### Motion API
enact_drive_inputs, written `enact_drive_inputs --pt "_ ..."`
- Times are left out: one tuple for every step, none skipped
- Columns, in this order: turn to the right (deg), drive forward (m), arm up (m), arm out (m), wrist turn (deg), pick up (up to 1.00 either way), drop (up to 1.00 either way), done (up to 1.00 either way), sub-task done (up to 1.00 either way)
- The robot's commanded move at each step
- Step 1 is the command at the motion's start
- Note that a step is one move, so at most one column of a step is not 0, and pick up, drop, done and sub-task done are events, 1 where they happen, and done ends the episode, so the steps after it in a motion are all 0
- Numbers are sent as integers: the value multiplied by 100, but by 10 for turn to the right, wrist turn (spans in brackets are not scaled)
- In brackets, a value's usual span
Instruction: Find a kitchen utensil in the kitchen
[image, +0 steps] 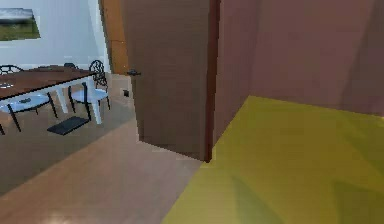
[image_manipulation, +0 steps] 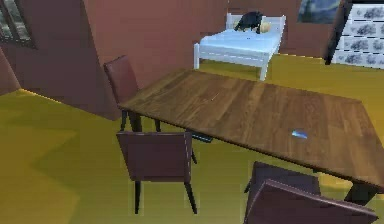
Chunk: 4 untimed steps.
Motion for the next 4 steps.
enact_drive_inputs --pt "-270 0 0 0 0 0 0 0 0" --pt "0 55 0 0 0 0 0 0 0" --pt "-360 0 0 0 0 0 0 0 0" --pt "0 85 0 0 0 0 0 0 0"
